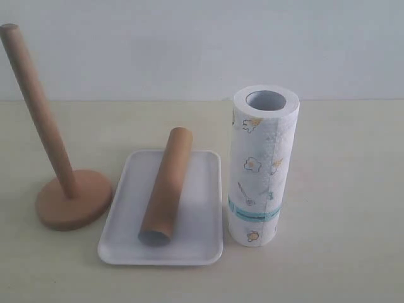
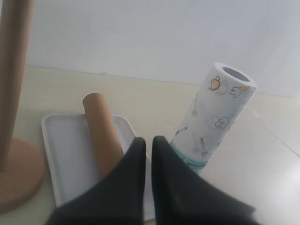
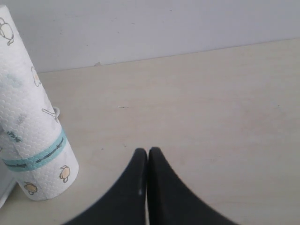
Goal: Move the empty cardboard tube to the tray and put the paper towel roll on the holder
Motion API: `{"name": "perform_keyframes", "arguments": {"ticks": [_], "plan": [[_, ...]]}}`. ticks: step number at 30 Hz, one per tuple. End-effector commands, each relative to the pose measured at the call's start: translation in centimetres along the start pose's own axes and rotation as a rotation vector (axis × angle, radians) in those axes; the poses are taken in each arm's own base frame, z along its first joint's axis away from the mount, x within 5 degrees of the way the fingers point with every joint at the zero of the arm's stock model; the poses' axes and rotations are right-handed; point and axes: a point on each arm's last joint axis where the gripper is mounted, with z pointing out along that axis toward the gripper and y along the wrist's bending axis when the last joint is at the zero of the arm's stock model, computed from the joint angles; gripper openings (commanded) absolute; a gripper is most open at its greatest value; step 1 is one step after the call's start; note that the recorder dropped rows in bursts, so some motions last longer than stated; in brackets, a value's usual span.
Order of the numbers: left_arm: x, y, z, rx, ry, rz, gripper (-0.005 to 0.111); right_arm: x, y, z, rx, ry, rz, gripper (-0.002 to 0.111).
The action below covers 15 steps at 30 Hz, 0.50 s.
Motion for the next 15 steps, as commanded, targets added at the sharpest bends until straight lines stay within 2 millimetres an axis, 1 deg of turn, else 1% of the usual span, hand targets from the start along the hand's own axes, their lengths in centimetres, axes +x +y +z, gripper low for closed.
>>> {"name": "perform_keyframes", "arguments": {"ticks": [1,4,7,12,15], "plan": [[1.54,0.64,-0.43,0.009,-0.017,-0.033,0.004,-0.15,-0.01,-0.04,0.002,-0.017,-0.008,0.000],[2.02,0.85,-0.50,0.008,-0.015,-0.033,0.004,-0.15,-0.01,-0.04,0.002,-0.017,-0.008,0.000],[2.08,0.87,-0.49,0.007,-0.014,-0.022,0.004,-0.15,-0.01,-0.04,0.002,-0.017,-0.008,0.000],[2.06,0.89,-0.49,0.004,-0.016,0.057,0.004,-0.15,-0.01,-0.04,0.002,-0.017,-0.008,0.000],[2.06,0.89,-0.49,0.004,-0.016,0.061,0.004,-0.34,-0.02,-0.05,0.004,-0.039,-0.008,0.000]]}}
